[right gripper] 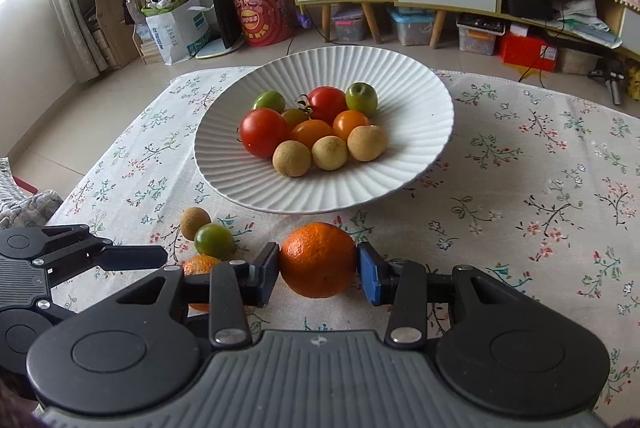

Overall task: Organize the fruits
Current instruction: 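Grasp a mandarin with the left gripper while the right gripper grasps another mandarin, then carry both held mandarins over the white bowl and lower them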

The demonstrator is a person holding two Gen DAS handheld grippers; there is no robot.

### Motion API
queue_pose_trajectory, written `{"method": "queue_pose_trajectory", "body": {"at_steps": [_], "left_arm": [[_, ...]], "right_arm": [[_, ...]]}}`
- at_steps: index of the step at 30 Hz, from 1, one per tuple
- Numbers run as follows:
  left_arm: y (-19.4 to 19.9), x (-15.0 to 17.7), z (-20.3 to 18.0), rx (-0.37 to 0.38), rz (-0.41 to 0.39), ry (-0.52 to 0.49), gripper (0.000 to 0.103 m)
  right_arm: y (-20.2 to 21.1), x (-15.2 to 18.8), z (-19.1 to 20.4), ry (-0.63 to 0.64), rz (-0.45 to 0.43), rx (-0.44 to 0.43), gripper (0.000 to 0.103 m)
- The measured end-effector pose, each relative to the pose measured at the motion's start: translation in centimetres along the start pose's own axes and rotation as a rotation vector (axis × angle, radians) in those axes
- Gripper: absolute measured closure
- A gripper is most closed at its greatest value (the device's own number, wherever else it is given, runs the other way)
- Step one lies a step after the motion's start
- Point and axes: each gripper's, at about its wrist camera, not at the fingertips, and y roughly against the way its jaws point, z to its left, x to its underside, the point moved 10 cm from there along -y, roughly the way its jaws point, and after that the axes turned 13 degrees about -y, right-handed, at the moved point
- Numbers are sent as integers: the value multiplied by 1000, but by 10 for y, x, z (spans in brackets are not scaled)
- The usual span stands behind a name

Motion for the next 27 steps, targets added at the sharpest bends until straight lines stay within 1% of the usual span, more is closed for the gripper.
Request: {"method": "queue_pose_trajectory", "body": {"at_steps": [1,3,5,8,12,15,21,27], "left_arm": [[-2,-1,-2,5,1,0,44],[-3,-4,-6,10,-4,-3,47],[-4,-7,-10,16,-4,-8,58],[-5,-9,-11,4,0,-18,64],[-7,-10,-7,-10,0,-3,71],[-8,-11,-7,-12,-2,1,72],[-8,-13,-8,-23,0,-11,74],[-6,-13,-11,-22,-4,-28,74]], "right_arm": [[1,0,-1,2,-1,3,64],[3,1,-4,6,-2,8,64],[4,1,-8,8,0,10,64],[6,2,-12,8,4,14,64],[10,3,-16,11,-2,18,64],[10,6,-20,4,5,24,64],[11,15,-23,32,14,33,64],[15,14,-24,37,8,28,64]]}}
